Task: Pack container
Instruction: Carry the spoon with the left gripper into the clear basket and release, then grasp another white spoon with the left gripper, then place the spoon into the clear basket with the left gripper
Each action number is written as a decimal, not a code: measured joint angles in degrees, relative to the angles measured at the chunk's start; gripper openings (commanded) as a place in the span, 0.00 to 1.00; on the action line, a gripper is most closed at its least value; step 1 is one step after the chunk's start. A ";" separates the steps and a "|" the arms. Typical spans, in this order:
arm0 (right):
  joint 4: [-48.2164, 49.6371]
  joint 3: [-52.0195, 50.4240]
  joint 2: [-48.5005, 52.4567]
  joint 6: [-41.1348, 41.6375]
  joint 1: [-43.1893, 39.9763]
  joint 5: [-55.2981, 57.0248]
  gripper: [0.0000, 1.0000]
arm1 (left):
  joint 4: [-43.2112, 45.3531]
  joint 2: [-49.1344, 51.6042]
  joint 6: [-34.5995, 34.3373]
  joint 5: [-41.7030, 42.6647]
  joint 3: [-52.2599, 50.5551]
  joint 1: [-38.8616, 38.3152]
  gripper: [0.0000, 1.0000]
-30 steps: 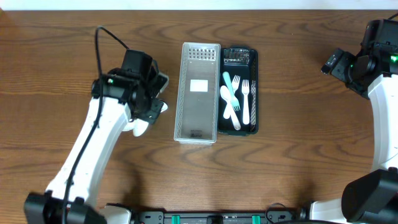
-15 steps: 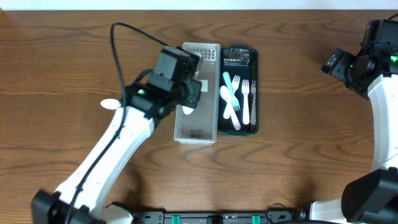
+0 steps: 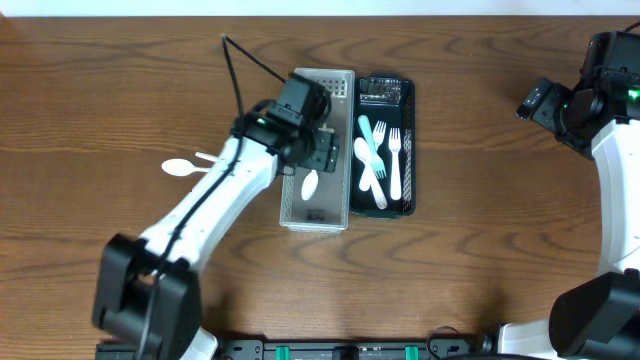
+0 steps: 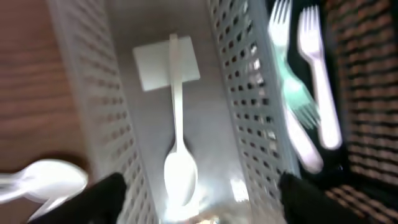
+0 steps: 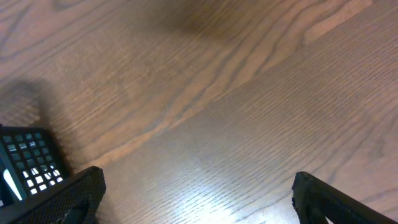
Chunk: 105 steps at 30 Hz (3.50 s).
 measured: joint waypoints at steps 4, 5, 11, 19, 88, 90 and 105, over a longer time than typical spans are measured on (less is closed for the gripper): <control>0.02 0.00 0.00 0.00 0.00 0.00 0.99 | -6.64 -7.37 3.72 -1.84 4.20 2.62 0.83; 0.02 0.00 0.00 0.00 0.00 0.00 0.99 | -9.05 -9.33 5.31 -3.19 4.85 3.72 0.83; 0.00 0.00 0.00 0.00 0.00 0.00 0.99 | -18.75 -12.59 19.54 -10.84 3.78 13.14 0.82; 0.09 0.00 0.00 0.00 0.00 0.00 0.99 | -14.73 -1.11 29.79 -13.40 -5.35 20.15 0.72; -0.31 0.00 0.00 0.00 0.00 0.00 0.99 | 7.17 5.84 -4.13 3.48 -3.08 2.51 0.42; -0.28 0.00 0.00 0.00 0.00 0.00 0.99 | 6.54 5.42 -4.59 4.22 -3.06 2.51 0.57; -0.31 0.00 0.00 0.00 0.00 0.00 0.99 | -7.23 -9.31 2.10 -0.17 2.05 12.55 0.98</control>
